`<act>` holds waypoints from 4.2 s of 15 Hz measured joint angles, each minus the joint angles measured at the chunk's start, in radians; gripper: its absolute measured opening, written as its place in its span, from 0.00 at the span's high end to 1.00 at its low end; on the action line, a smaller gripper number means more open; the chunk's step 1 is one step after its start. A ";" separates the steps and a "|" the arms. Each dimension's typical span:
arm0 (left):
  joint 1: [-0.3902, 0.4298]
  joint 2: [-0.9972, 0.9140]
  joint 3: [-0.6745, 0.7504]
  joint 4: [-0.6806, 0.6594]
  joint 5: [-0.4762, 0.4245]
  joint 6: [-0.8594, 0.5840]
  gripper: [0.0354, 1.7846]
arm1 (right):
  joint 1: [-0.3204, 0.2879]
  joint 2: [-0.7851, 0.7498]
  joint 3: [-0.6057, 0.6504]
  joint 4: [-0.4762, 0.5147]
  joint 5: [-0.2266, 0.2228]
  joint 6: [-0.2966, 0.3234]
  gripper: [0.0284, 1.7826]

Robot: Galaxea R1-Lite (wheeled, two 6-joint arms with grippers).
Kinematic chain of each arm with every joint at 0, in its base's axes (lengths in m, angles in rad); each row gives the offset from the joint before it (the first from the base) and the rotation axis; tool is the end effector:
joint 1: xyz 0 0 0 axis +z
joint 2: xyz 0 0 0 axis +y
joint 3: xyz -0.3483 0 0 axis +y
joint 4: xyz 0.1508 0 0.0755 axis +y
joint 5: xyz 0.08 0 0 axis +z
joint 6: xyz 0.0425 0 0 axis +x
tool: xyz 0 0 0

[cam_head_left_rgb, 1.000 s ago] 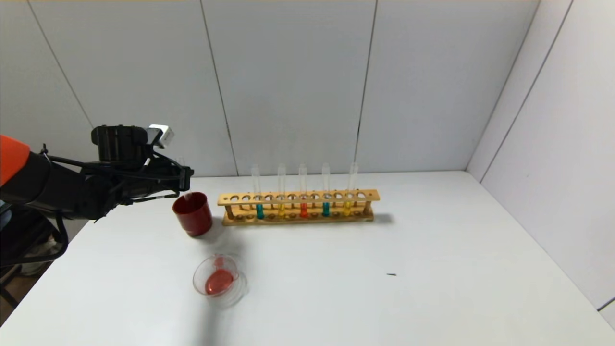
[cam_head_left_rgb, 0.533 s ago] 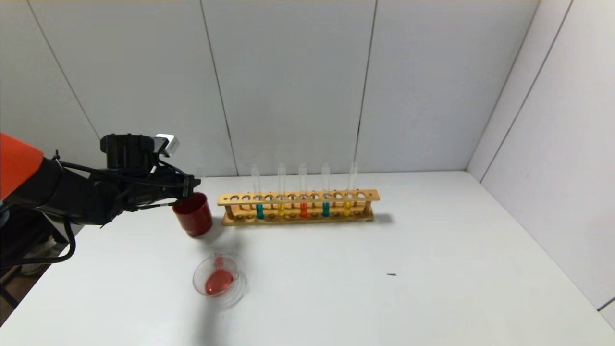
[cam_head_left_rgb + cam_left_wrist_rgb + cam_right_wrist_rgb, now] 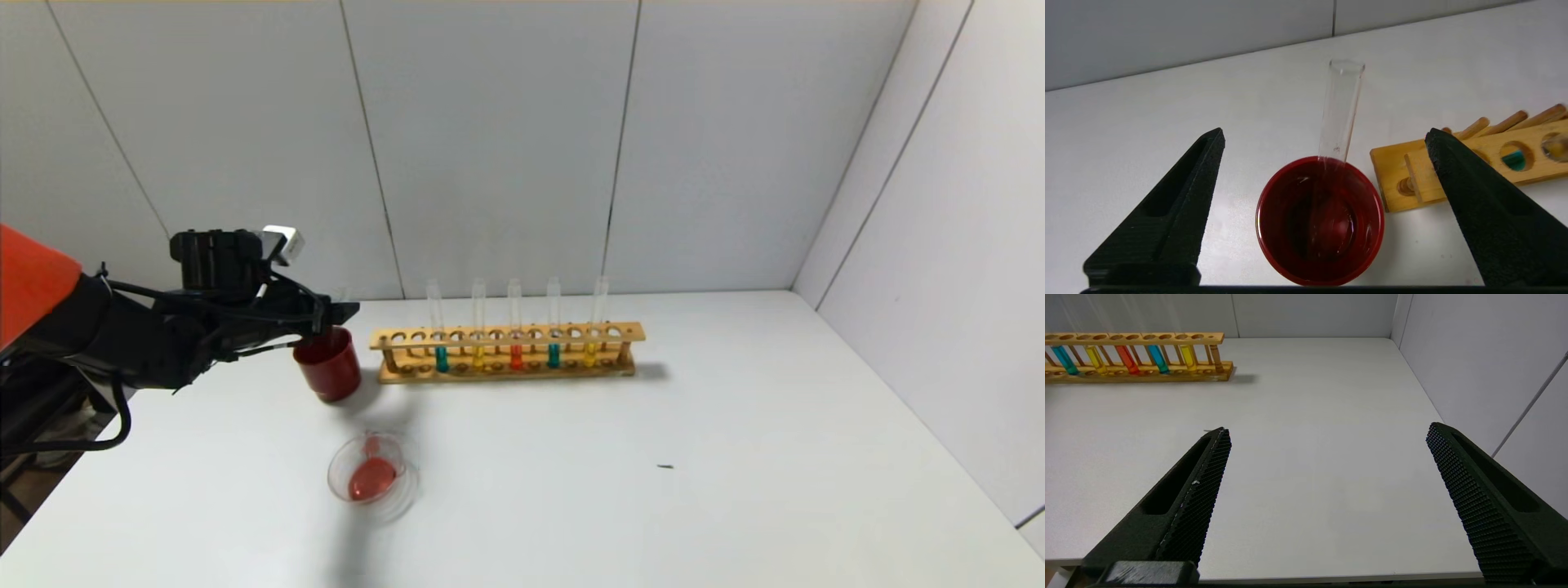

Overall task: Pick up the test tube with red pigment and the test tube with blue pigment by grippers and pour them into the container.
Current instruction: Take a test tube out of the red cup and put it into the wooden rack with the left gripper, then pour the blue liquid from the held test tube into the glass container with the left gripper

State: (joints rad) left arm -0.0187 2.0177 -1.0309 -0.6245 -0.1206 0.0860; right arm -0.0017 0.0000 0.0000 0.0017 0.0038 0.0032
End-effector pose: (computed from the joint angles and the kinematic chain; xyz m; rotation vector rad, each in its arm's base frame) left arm 0.4108 -0.0128 0.1866 0.0665 0.3559 -0.1532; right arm -0.0750 0.0003 0.0753 0.0032 0.0017 0.0021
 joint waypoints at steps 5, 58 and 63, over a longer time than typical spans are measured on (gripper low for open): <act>-0.067 -0.201 -0.021 0.243 0.003 0.016 0.02 | 0.000 0.000 0.000 0.000 0.000 0.000 0.02; -0.278 -0.159 -0.495 0.550 -0.062 -0.005 0.83 | 0.000 0.000 0.000 0.000 0.000 0.000 0.02; -0.263 -0.310 -0.296 0.442 -0.064 0.088 0.83 | 0.000 0.000 0.000 0.000 0.000 0.000 0.02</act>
State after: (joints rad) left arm -0.2817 1.7072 -1.3264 -0.1823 -0.1851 0.1736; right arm -0.0017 0.0000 0.0000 0.0017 0.0038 0.0032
